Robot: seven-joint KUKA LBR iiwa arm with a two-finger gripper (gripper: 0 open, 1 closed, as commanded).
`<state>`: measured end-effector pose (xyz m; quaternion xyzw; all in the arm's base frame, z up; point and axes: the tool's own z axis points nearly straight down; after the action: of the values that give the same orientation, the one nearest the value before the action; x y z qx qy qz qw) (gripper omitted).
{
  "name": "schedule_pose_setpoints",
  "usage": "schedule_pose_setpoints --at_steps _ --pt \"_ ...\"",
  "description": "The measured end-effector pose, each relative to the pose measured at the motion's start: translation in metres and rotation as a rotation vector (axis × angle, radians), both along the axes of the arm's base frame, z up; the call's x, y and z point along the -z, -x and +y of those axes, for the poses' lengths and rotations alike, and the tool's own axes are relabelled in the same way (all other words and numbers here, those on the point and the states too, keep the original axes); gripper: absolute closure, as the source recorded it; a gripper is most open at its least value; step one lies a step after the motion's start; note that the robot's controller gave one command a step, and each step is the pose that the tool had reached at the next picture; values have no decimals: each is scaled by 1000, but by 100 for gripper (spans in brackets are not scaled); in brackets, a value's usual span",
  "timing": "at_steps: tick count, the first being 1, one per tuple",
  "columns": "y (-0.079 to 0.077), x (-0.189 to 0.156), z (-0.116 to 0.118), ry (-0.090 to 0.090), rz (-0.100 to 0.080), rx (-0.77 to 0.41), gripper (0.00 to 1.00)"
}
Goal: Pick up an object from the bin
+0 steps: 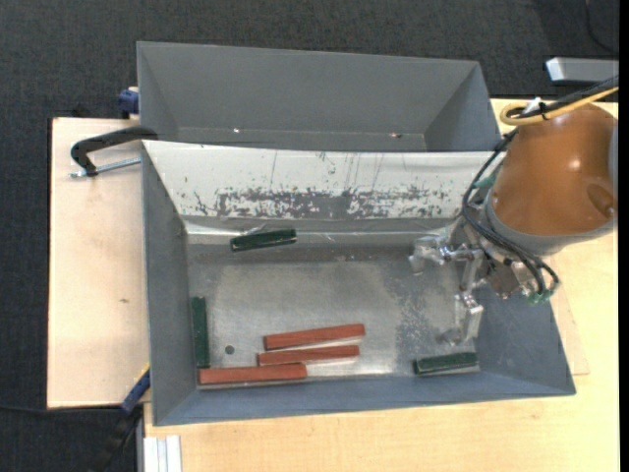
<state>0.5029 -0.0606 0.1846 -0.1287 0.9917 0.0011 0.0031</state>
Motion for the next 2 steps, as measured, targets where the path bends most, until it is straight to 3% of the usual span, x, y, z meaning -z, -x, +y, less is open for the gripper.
schedule_pose_setpoints --at_steps 1,2 --pt "-9 42 42 2 2 35 0" --pt "-7 109 73 5 11 -16 0"
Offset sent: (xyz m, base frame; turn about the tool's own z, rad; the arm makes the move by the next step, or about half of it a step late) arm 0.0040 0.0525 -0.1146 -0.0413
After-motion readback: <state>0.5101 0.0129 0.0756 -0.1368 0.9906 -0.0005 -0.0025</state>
